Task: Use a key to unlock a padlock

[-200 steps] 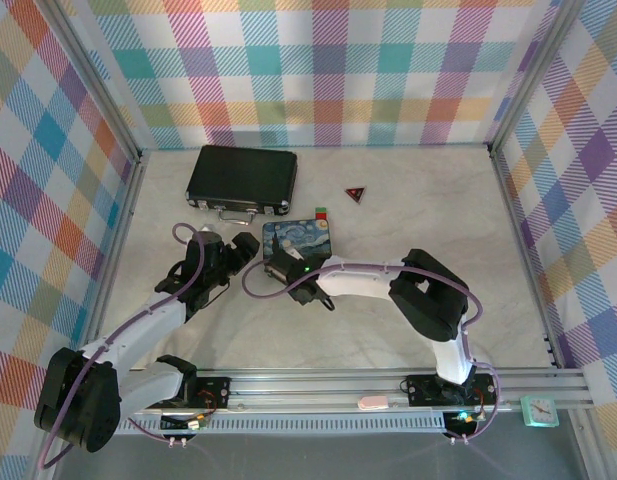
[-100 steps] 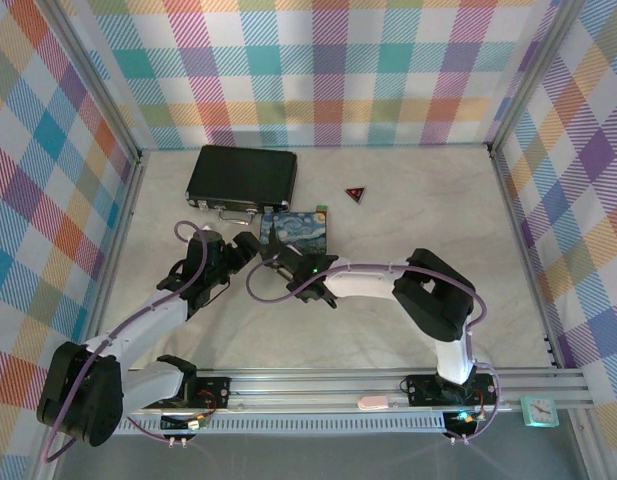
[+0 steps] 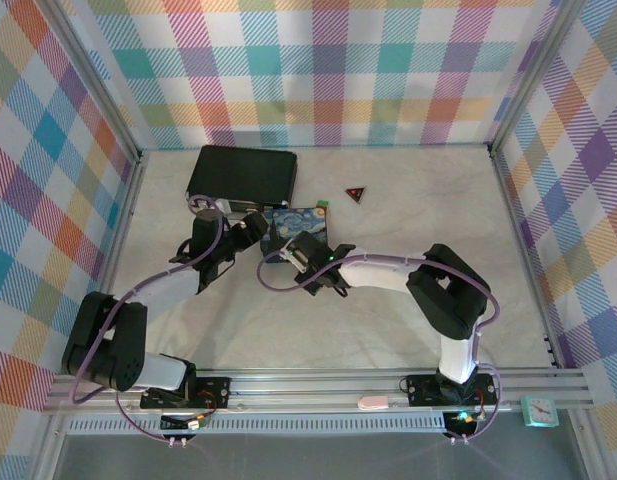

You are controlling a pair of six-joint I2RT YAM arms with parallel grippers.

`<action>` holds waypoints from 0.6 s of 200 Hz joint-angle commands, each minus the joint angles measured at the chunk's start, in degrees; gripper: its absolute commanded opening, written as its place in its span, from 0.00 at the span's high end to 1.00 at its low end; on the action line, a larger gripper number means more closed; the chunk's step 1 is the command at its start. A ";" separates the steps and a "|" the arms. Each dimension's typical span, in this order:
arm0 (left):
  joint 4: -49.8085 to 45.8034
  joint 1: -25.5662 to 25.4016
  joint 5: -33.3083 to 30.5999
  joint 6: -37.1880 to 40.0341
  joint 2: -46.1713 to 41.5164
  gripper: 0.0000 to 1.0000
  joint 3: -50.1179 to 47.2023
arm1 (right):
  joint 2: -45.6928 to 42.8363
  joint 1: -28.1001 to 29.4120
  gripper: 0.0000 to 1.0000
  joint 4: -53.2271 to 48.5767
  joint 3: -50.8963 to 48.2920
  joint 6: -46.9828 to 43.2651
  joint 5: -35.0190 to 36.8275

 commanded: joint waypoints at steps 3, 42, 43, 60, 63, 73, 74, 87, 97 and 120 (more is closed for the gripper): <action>5.04 0.46 5.60 3.98 3.14 0.16 2.52 | 0.44 -0.95 1.00 1.70 -1.70 -5.66 -7.41; 6.93 0.11 12.02 4.98 9.22 0.21 4.79 | 1.86 -2.08 1.00 -0.33 1.46 -10.49 -11.96; 6.89 0.08 12.12 4.98 9.36 0.22 4.83 | 1.88 -2.11 1.00 -0.44 1.59 -10.58 -12.02; 7.19 -0.42 13.52 5.15 11.57 0.25 5.31 | 2.24 -2.61 1.00 -1.36 2.96 -11.18 -13.74; 7.39 -0.54 13.75 5.18 11.82 0.26 5.37 | 2.30 -2.72 1.00 -1.42 3.08 -11.20 -13.95; 7.78 -1.01 14.22 4.99 12.74 0.28 5.38 | 2.55 -3.06 1.00 -1.66 3.76 -11.04 -14.66; 7.80 -1.09 14.27 4.98 12.84 0.28 5.39 | 2.57 -3.13 1.00 -1.72 3.84 -11.02 -14.73; 8.49 -1.84 14.84 4.83 13.55 0.31 5.11 | 2.94 -3.59 1.00 -2.28 4.80 -10.84 -15.35; 9.05 -2.46 15.03 4.64 13.70 0.33 4.73 | 3.09 -3.77 1.00 -2.65 5.35 -10.75 -15.55; 9.60 -4.00 15.10 4.28 13.33 0.36 3.92 | 3.13 -4.21 1.00 -2.93 6.11 -10.25 -15.96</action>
